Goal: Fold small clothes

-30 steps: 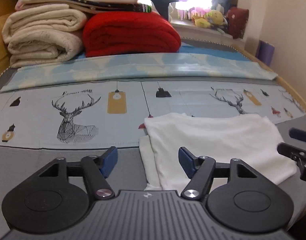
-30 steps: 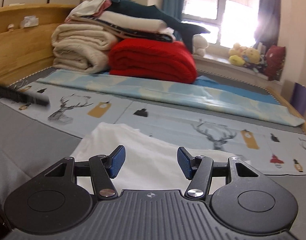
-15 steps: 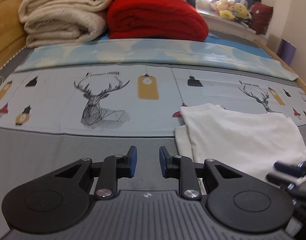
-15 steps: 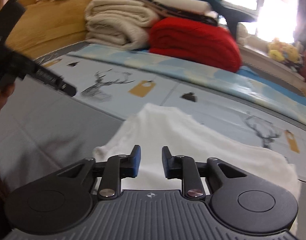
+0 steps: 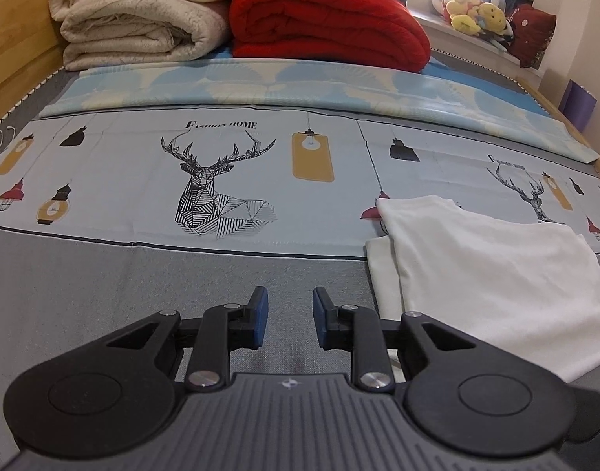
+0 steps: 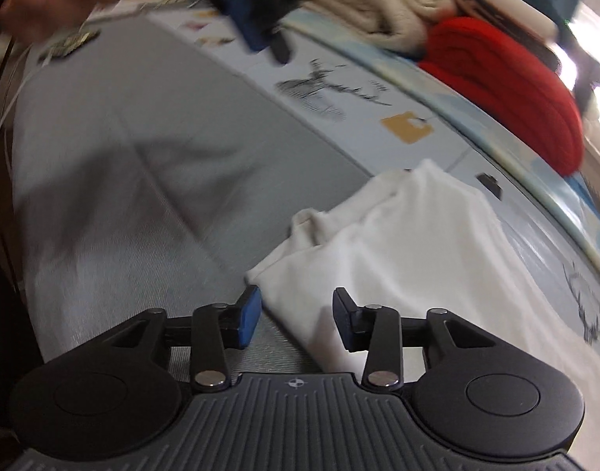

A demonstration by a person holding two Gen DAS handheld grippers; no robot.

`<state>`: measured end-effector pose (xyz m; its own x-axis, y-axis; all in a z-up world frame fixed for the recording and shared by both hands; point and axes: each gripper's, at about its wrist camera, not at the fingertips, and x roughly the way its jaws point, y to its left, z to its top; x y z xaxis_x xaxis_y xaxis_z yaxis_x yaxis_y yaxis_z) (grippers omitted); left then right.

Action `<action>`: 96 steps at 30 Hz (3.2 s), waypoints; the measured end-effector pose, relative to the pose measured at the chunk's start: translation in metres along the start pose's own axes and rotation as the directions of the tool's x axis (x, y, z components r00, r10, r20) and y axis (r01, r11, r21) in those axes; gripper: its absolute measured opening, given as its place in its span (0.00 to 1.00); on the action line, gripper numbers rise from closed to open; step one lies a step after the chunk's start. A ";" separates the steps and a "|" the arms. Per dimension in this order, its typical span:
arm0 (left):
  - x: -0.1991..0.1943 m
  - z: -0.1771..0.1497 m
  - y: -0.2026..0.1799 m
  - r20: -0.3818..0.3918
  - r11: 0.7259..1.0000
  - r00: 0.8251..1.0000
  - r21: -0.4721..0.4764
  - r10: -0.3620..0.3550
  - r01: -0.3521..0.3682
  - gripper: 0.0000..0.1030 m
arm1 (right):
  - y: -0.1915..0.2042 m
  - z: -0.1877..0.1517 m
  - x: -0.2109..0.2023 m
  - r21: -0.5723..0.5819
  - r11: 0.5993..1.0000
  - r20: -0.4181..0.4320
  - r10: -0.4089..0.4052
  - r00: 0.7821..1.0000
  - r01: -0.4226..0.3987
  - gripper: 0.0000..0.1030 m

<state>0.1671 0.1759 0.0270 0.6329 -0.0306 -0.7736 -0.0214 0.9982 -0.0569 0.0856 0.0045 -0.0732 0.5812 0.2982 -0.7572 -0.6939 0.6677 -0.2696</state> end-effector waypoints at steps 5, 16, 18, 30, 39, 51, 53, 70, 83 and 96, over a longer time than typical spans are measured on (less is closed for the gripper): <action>0.003 0.003 0.001 -0.001 1.000 1.000 -0.004 -0.004 0.004 0.27 | 0.023 -0.008 0.017 -0.154 0.987 -0.039 -0.046 0.998 0.039 0.44; 0.007 0.005 0.005 -0.021 0.999 1.000 -0.032 -0.019 0.018 0.28 | 0.030 -0.003 0.023 -0.240 0.969 0.000 -0.067 0.998 0.065 0.31; 0.009 0.005 0.005 -0.034 0.999 0.999 -0.045 -0.029 0.027 0.29 | 0.028 -0.002 0.021 -0.233 0.972 -0.008 -0.039 0.999 0.036 0.15; 0.051 -0.001 0.001 -0.212 0.892 0.906 -0.358 -0.366 0.276 0.83 | -0.010 0.010 -0.034 -0.011 1.000 0.143 0.008 0.990 -0.006 0.07; 0.109 -0.002 -0.024 -0.249 0.773 0.814 -0.539 -0.525 0.333 0.84 | -0.041 0.006 -0.072 0.095 0.994 0.226 0.033 0.974 -0.056 0.07; 0.121 0.013 -0.044 -0.302 0.864 0.845 -0.399 -0.442 0.309 0.13 | -0.045 0.011 -0.074 0.100 0.988 0.225 0.096 0.970 -0.120 0.07; 0.107 0.017 -0.032 -0.279 0.878 0.865 -0.370 -0.418 0.304 0.12 | -0.037 0.018 -0.073 0.096 0.983 0.237 0.129 0.963 -0.155 0.07; 0.032 0.024 -0.019 -0.229 0.934 0.926 -0.267 -0.300 0.236 0.12 | -0.042 0.023 -0.105 0.246 0.909 0.351 0.239 0.905 -0.336 0.06; 0.036 0.019 -0.223 -0.222 0.844 0.821 -0.015 -0.525 0.536 0.15 | -0.121 -0.103 -0.164 0.494 0.867 0.201 -0.043 0.979 -0.063 0.06; 0.036 0.018 -0.177 -0.220 0.880 0.852 -0.073 -0.474 0.470 0.35 | -0.182 -0.200 -0.155 0.861 0.509 -0.002 0.004 1.000 -0.001 0.08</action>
<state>0.2073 -0.0007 0.0205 0.3791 -0.5109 -0.7716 0.2222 0.8597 -0.4600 0.0367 -0.2995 -0.0256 0.5777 0.2999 -0.7592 0.0127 0.9267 0.3757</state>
